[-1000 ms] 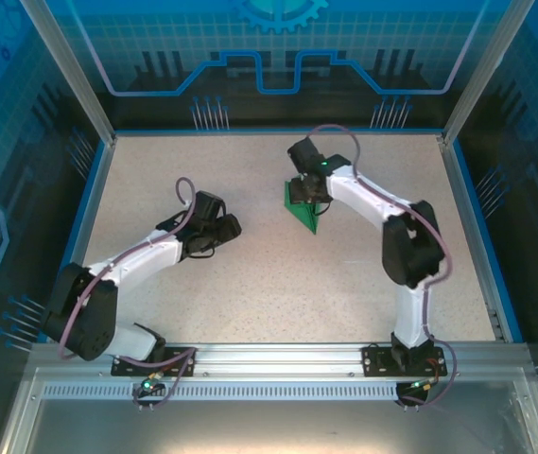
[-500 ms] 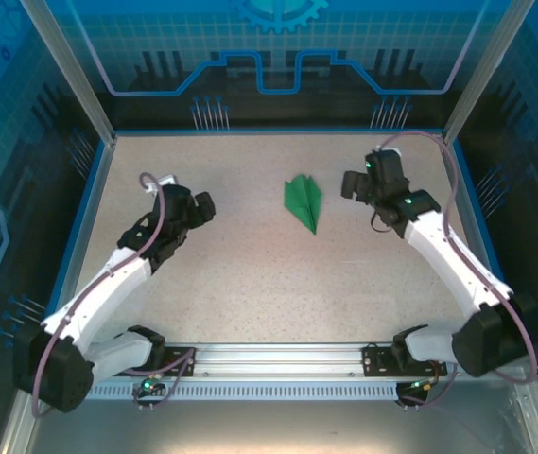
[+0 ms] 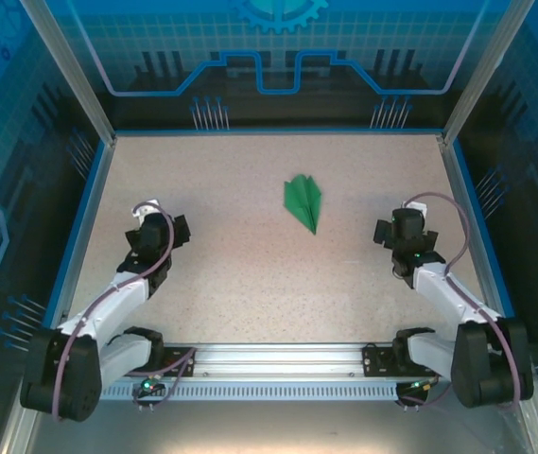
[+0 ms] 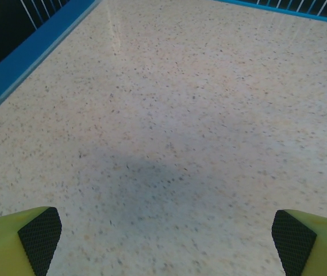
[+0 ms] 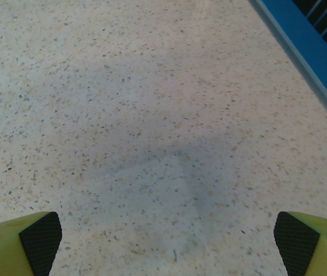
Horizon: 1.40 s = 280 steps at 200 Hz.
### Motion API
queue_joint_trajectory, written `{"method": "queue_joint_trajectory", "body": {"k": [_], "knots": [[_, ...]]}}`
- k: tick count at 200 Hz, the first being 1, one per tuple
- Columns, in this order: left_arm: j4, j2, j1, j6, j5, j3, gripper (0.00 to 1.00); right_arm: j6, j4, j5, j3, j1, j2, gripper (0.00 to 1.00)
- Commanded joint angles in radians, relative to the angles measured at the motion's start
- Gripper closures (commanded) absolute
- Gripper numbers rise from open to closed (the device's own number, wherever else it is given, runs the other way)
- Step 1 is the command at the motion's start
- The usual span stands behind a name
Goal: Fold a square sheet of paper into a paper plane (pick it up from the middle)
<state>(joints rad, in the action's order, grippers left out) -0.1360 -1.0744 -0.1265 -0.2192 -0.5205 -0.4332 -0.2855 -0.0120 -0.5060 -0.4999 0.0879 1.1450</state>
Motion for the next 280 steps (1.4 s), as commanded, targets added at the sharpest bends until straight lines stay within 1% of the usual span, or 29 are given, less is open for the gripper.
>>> {"method": "queue_joint_trajectory", "body": {"k": [1, 9, 20, 28, 35, 43, 62, 80, 121, 139, 184, 194, 207, 243, 257, 280], "knots": [[-0.259, -0.056, 0.042, 0.137, 0.138, 0.062, 0.02, 0.078, 0.195, 0.033, 0.022, -0.015, 0.066, 0.00], [-0.303, -0.084, 0.049, 0.151, 0.169, 0.068, 0.02, 0.095, 0.247, 0.052, 0.032, -0.016, 0.089, 0.00], [-0.353, -0.120, 0.059, 0.172, 0.227, 0.075, 0.01, 0.118, 0.274, 0.085, 0.033, -0.016, 0.097, 0.00], [-0.404, -0.143, 0.067, 0.177, 0.260, 0.083, 0.02, 0.134, 0.349, 0.103, 0.055, -0.015, 0.092, 0.01], [-0.417, -0.151, 0.072, 0.184, 0.294, 0.084, 0.01, 0.146, 0.399, 0.116, 0.076, -0.016, 0.085, 0.00], [-0.482, -0.163, 0.076, 0.190, 0.328, 0.099, 0.02, 0.162, 0.450, 0.138, 0.098, -0.016, 0.079, 0.00], [-0.591, -0.196, 0.100, 0.188, 0.405, 0.120, 0.02, 0.190, 0.510, 0.192, 0.116, -0.017, 0.082, 0.00], [-0.641, -0.224, 0.125, 0.178, 0.450, 0.121, 0.02, 0.205, 0.576, 0.245, 0.136, -0.017, 0.088, 0.00], [-0.731, -0.303, 0.170, 0.159, 0.487, 0.123, 0.02, 0.232, 0.645, 0.301, 0.119, -0.017, 0.147, 0.01], [-0.737, -0.332, 0.170, 0.165, 0.502, 0.111, 0.02, 0.251, 0.678, 0.313, 0.102, -0.016, 0.190, 0.00], [-0.797, -0.447, 0.171, 0.164, 0.499, 0.086, 0.02, 0.269, 0.742, 0.339, 0.060, -0.015, 0.337, 0.01], [-0.756, -0.441, 0.171, 0.163, 0.497, 0.070, 0.02, 0.272, 0.739, 0.339, 0.063, -0.013, 0.334, 0.01], [-0.746, -0.441, 0.170, 0.161, 0.492, 0.064, 0.02, 0.284, 0.784, 0.345, 0.077, -0.007, 0.354, 0.00], [-0.715, -0.446, 0.141, 0.189, 0.445, 0.045, 0.01, 0.281, 0.780, 0.343, 0.076, -0.005, 0.355, 0.01], [-0.677, -0.445, 0.133, 0.216, 0.489, 0.023, 0.01, 0.280, 0.779, 0.345, 0.076, -0.006, 0.354, 0.01], [-0.682, -0.446, 0.125, 0.224, 0.479, 0.024, 0.02, 0.281, 0.779, 0.344, 0.076, -0.007, 0.355, 0.01]]}}
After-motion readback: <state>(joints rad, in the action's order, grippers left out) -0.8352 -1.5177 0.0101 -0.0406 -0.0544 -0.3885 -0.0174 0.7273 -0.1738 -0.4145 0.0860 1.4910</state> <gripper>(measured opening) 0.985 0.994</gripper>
